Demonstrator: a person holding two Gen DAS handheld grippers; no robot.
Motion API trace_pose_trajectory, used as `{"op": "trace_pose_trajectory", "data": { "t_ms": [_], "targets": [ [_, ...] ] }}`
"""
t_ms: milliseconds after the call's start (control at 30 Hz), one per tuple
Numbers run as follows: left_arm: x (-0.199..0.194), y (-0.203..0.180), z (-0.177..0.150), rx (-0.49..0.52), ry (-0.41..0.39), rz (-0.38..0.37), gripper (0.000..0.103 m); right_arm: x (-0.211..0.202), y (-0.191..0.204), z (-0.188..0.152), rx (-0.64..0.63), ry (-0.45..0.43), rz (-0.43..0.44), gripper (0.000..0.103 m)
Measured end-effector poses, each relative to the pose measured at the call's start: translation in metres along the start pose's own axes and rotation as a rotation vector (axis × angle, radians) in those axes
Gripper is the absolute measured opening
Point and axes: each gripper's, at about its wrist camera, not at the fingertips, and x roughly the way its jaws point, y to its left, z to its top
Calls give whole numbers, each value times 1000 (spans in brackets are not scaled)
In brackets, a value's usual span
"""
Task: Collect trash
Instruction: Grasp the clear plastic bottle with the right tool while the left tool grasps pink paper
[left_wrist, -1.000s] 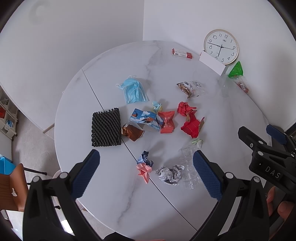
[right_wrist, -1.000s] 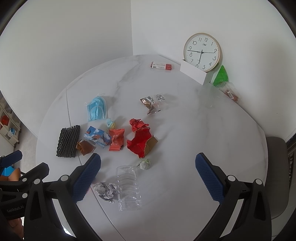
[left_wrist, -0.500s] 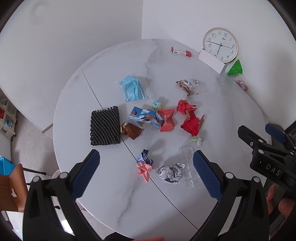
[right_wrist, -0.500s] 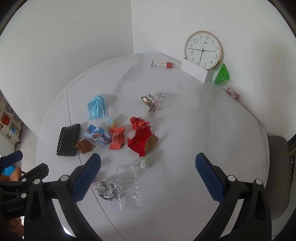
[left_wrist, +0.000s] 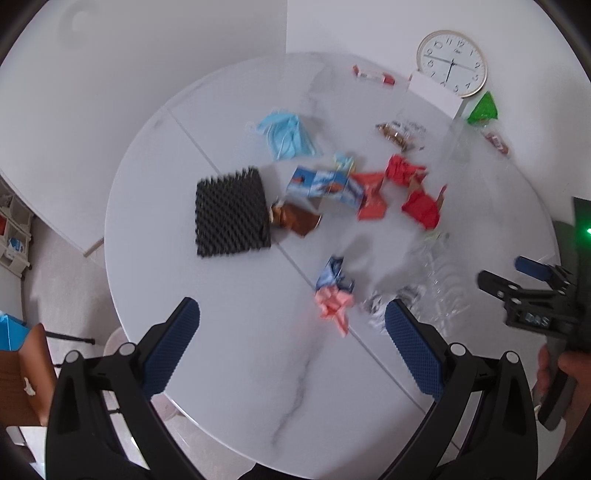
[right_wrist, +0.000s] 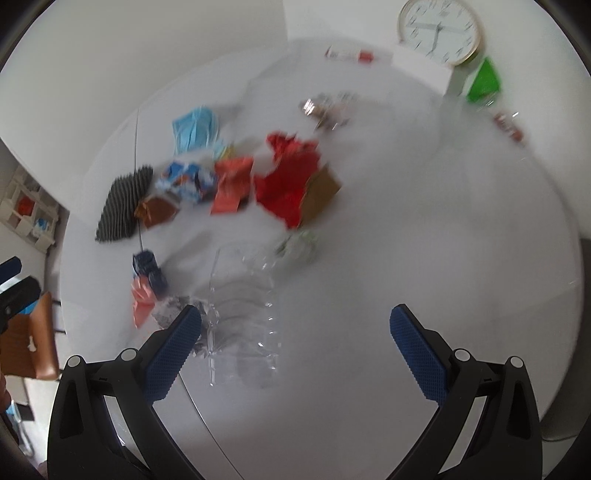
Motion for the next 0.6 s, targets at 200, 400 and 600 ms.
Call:
{"op": "trace_pose_trajectory", "data": {
  "t_ms": [200,400,600],
  "targets": [
    [20,-9,-8,1,33,-2,95,47,17,13,-5,89,67,90],
    [43,-32,-2,52,46,-22,94,66,12,10,20,149,119,66],
    [76,-45,-15,84,115,-70,71,58,-9,5,43,144,159,63]
  ]
}}
